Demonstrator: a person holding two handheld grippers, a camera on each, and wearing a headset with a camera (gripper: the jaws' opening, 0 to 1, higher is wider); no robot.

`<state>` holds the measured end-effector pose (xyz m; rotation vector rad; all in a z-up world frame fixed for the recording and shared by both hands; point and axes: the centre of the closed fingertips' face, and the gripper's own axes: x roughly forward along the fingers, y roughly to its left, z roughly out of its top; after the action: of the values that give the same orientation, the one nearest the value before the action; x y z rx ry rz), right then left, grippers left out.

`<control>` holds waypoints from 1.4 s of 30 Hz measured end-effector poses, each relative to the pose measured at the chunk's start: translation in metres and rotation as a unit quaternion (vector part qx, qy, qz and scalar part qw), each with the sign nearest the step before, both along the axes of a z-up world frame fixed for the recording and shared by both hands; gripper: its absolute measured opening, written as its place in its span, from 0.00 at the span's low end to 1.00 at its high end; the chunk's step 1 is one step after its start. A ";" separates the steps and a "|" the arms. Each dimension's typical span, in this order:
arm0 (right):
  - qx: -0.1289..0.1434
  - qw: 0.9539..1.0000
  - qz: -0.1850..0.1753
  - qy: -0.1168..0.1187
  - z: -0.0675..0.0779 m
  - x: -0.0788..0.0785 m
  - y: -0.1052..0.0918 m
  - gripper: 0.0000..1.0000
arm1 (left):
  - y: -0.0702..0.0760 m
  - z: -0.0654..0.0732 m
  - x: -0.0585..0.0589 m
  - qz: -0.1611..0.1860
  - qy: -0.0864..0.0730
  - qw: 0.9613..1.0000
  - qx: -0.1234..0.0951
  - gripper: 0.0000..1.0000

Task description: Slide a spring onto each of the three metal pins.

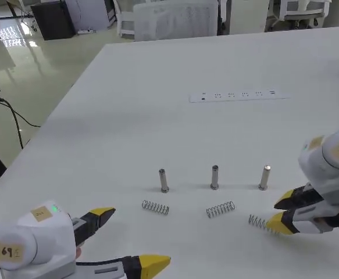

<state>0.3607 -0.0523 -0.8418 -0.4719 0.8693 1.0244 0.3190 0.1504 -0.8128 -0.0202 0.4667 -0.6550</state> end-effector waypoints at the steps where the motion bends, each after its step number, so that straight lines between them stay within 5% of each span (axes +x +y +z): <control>1: -0.002 1.000 0.003 0.002 -0.001 -0.001 0.000 0.22 | 0.000 0.000 0.000 0.000 0.000 1.000 0.000 0.86; 31: -0.043 0.998 0.035 0.012 -0.021 -0.010 -0.001 0.19 | 0.002 0.000 0.001 0.003 0.002 1.000 0.000 0.86; 42: -0.059 0.997 0.052 -0.004 -0.021 -0.008 -0.002 0.16 | 0.002 -0.001 0.002 0.004 0.002 1.000 0.000 0.86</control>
<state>0.3524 -0.0543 -0.8629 -0.6251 0.9082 1.0690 0.3211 0.1529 -0.8134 -0.0240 0.4699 -0.6466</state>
